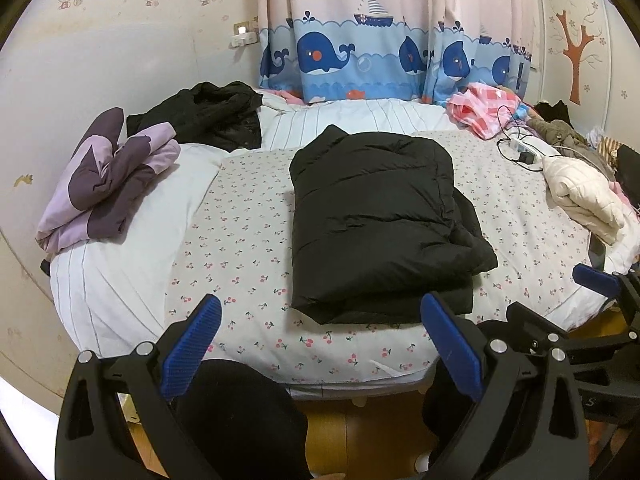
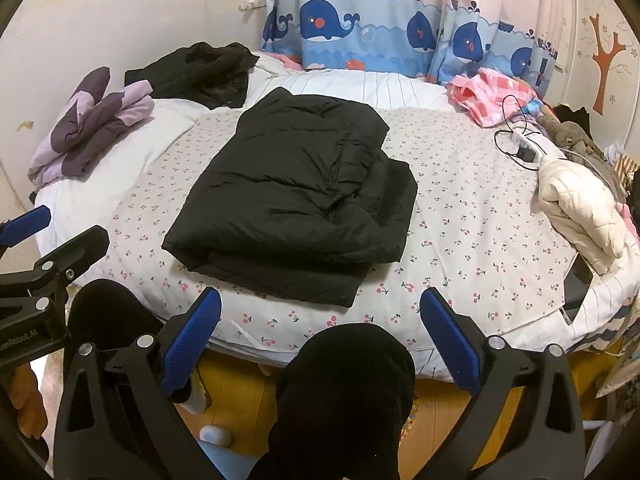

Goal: Fold large clothes

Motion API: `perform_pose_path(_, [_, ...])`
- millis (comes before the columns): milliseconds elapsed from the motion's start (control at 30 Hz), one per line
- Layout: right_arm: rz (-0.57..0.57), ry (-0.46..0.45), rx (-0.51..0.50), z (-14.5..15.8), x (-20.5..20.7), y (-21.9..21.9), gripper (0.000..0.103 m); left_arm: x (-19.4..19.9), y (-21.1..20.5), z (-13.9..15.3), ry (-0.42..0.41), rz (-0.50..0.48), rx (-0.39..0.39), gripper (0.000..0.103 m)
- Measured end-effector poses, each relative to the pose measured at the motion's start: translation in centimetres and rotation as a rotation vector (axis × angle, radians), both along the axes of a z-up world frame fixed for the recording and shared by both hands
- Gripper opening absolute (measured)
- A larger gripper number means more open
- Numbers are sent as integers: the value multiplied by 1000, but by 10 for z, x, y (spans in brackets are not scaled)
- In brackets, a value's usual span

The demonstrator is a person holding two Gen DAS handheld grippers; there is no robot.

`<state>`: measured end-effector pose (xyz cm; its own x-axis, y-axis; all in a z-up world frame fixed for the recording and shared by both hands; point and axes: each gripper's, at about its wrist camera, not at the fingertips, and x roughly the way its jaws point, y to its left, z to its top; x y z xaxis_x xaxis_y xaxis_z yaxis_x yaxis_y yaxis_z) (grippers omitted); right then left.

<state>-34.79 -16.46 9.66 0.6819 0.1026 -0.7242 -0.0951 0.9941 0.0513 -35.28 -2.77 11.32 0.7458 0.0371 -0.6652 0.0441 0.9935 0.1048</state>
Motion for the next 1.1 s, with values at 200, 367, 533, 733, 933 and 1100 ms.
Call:
perform_pose_path(200, [1, -1, 3, 1, -1, 0, 96, -4, -1, 0, -3, -12, 8, 96])
perform_pose_path(367, [0, -4, 2, 1, -1, -2, 96, -7, -4, 0, -7, -12, 8, 96])
perform_pose_path(533, [-12, -12, -4, 3, -3, 2, 96, -7, -3, 1, -7, -13, 4, 96])
perform_pose_path(733, [-27, -23, -16, 7, -6, 6, 96, -7, -4, 1, -7, -15, -4, 96])
perform_pose_path(933, [-31, -24, -17, 7, -7, 6, 96, -9, -9, 1, -6, -11, -10, 96])
perform_pose_path(1100, [-40, -24, -24, 8, -7, 7, 96, -8, -9, 1, -4, -17, -16, 96])
